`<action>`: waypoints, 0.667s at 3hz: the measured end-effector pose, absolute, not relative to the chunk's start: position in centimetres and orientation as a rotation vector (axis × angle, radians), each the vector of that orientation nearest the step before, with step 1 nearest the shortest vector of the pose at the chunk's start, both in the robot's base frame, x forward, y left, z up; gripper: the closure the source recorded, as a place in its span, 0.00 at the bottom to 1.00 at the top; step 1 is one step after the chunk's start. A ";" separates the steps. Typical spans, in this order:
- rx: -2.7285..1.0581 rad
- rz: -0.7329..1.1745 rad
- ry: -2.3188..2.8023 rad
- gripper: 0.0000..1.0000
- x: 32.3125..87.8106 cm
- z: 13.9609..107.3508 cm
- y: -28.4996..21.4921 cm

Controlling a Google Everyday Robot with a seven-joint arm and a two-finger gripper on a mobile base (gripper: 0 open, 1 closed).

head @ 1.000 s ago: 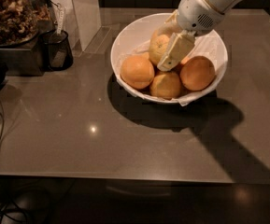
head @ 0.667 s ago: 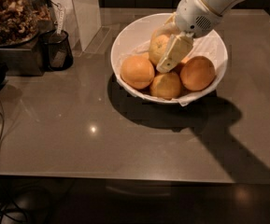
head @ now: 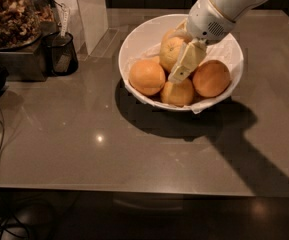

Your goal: Pick orange from white bowl

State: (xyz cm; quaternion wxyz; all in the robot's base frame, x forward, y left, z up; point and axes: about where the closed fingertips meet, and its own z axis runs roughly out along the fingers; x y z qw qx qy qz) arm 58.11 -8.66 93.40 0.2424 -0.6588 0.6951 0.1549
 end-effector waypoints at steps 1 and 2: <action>-1.803 0.430 1.903 0.29 58.2 93.4 -8.6; -1.805 0.435 1.904 0.47 58.2 93.4 -8.6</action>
Offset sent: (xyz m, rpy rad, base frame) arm -0.0008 -0.0019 -0.0149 0.0002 0.0293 0.0070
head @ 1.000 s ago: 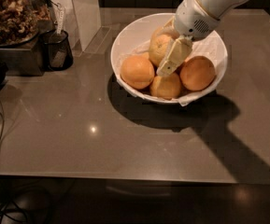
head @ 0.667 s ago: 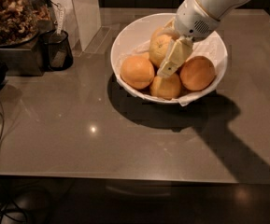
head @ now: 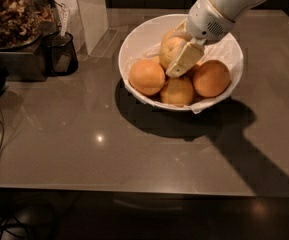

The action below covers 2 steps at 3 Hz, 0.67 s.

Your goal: Pick orange from white bowl

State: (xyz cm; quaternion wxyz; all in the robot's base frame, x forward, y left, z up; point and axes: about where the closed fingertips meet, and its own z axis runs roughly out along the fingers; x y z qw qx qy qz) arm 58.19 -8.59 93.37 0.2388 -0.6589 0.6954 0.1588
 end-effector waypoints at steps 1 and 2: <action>-1.803 0.437 1.904 0.71 58.2 93.5 -8.6; -1.803 0.437 1.904 0.94 58.4 93.6 -8.6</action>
Offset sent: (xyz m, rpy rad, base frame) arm -0.0016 -0.0091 -0.0135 0.0836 0.0125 -0.0242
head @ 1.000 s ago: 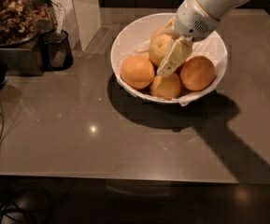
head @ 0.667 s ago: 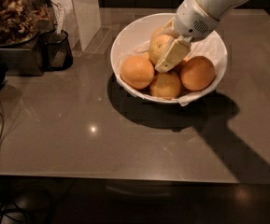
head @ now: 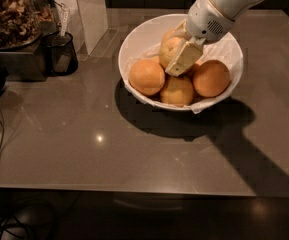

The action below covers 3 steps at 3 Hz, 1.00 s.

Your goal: Pick orange from white bowl

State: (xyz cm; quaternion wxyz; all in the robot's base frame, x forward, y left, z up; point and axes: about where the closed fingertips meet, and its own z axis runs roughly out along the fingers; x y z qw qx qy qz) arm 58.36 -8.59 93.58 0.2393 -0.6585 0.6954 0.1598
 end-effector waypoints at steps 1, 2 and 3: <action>-1.725 0.532 1.823 1.00 58.1 94.0 -9.2; -1.610 0.704 1.612 1.00 57.1 94.9 -11.1; -1.510 0.814 1.427 1.00 54.3 97.2 -12.5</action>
Offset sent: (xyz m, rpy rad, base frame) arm -0.0445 -0.0563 0.0563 0.7766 -0.0893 0.1660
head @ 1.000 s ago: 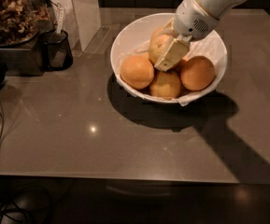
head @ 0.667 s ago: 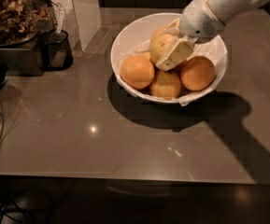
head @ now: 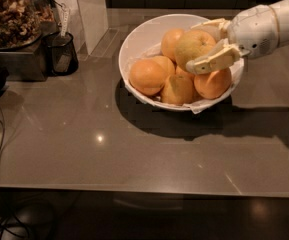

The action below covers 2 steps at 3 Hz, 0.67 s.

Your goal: Pick orange from white bowl

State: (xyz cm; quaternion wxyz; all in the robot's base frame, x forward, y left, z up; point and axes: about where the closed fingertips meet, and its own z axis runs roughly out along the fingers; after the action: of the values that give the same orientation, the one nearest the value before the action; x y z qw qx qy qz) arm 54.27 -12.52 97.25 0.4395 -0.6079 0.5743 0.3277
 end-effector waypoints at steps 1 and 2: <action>-1.510 0.814 1.427 1.00 54.3 97.2 -12.3; -1.487 0.754 1.393 1.00 51.2 99.8 -12.4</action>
Offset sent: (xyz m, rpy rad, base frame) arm -0.1114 -0.0554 0.0607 0.0081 -0.1311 -0.1754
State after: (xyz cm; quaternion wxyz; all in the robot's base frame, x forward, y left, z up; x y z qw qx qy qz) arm 51.18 -12.40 99.78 0.4658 -0.6055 0.5675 0.3073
